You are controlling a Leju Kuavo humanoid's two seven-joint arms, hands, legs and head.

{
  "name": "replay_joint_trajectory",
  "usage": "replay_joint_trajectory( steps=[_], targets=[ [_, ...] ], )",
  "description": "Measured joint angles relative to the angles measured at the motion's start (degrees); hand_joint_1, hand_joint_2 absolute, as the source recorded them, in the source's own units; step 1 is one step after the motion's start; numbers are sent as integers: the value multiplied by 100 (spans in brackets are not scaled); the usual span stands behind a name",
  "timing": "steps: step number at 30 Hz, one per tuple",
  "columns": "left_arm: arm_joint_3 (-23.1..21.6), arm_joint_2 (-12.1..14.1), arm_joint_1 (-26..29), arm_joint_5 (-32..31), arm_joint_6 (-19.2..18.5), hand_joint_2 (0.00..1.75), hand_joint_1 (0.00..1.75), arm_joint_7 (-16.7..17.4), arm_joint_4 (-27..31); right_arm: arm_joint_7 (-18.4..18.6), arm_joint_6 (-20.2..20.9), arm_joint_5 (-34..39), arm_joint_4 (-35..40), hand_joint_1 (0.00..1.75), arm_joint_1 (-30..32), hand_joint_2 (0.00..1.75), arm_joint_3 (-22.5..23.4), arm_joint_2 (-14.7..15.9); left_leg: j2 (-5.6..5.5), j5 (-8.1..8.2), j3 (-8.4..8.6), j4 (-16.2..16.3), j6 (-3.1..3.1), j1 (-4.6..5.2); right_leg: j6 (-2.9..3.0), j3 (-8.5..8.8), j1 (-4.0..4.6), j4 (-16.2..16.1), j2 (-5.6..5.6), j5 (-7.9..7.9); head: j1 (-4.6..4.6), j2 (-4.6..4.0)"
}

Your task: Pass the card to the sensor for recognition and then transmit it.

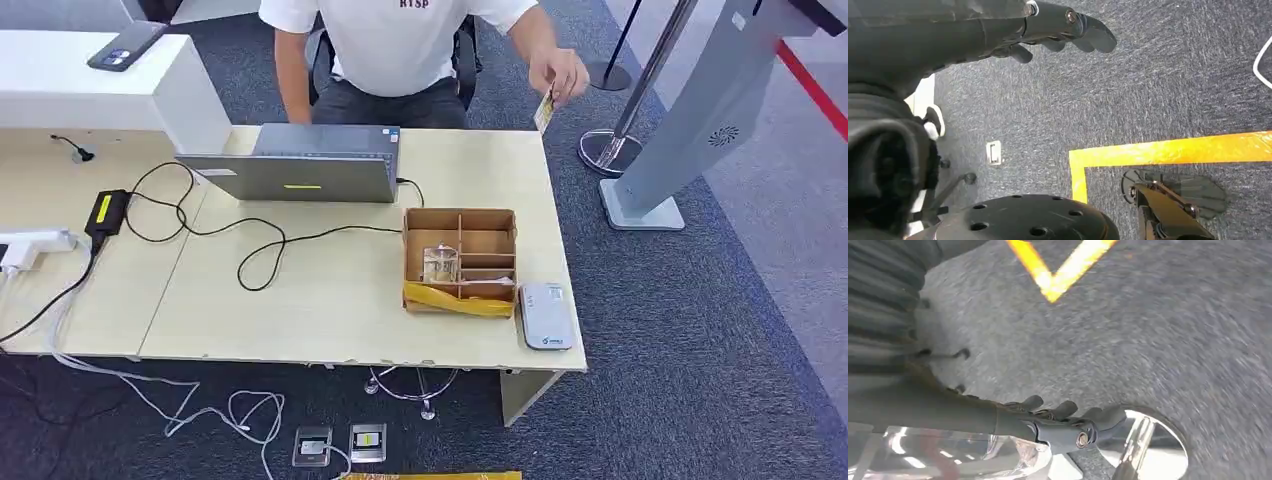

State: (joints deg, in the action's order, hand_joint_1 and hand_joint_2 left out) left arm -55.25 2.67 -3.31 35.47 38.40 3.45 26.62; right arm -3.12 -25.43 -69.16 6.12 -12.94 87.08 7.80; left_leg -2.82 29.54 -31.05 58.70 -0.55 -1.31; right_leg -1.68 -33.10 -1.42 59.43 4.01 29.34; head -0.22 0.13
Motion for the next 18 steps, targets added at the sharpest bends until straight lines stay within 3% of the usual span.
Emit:
replay_joint_trajectory(
  steps=[3, 8, 10, 11, 13, 14, 16, 17, 18],
  targets=[
    [-35, 7, -6, 81, 0, 0, 0, -39, 0, -376, -191, 481, 24, 0, -191, 175, 2, 371, 2, -2, 1, 0, 3, 10, -3, -1, -10, 0, 1, -2, -8, 0],
    [-101, 28, -12, 177, 0, 0, 0, -120, 0, -661, -182, 744, 114, 0, -568, 175, 4, 1047, 1, -10, -4, 2, 16, 18, -15, 3, -19, -4, 0, -10, 2, 0],
    [-138, 28, -20, 243, 0, 0, 0, -168, 0, -919, 65, 1089, 225, 0, -750, 175, 9, 1268, 2, -13, 0, 2, 22, 36, -20, -4, -38, -2, 0, -13, -6, 0],
    [-142, 31, -30, 271, 0, 0, 0, -183, 0, -795, 341, 1312, 364, 0, -852, 175, -4, 1368, 0, -15, -1, 2, 25, 37, -20, -5, -39, -1, -3, -13, -4, 0],
    [-166, 37, -53, 317, 0, 0, 0, -221, -2, -176, 966, 1930, 903, 0, -918, 175, -155, 1405, -14, -18, 5, 5, 30, 32, -20, -2, -29, -7, -10, -13, 5, 0],
    [-179, 37, -66, 354, -2, 0, 0, -225, 0, 501, 1038, 2530, 1338, 0, -844, 175, -329, 1397, -23, -18, 17, 7, 31, 33, -22, -5, -28, -14, -18, -11, 0, 0],
    [-225, 37, -82, 413, 0, 0, 0, -247, -2, 1897, 526, 4017, 2343, 0, -319, 175, -894, 1442, -79, -13, 10, 7, 62, 62, -55, 23, -59, -9, -76, 17, 0, 0],
    [-256, 37, -77, 441, 0, 0, 0, -277, -2, 2381, -76, 4704, 2922, 0, -7, 175, -1307, 1553, -103, -16, -1, 2, 65, 90, -61, 20, -91, 7, -100, 24, 0, 0],
    [-278, 39, -71, 470, 0, 0, 0, -297, -2, 2630, -646, 5163, 3401, 0, 241, 175, -1709, 1695, -87, -16, -16, -2, 66, 116, -61, -8, -119, 31, -78, 24, -4, 0]
  ],
)
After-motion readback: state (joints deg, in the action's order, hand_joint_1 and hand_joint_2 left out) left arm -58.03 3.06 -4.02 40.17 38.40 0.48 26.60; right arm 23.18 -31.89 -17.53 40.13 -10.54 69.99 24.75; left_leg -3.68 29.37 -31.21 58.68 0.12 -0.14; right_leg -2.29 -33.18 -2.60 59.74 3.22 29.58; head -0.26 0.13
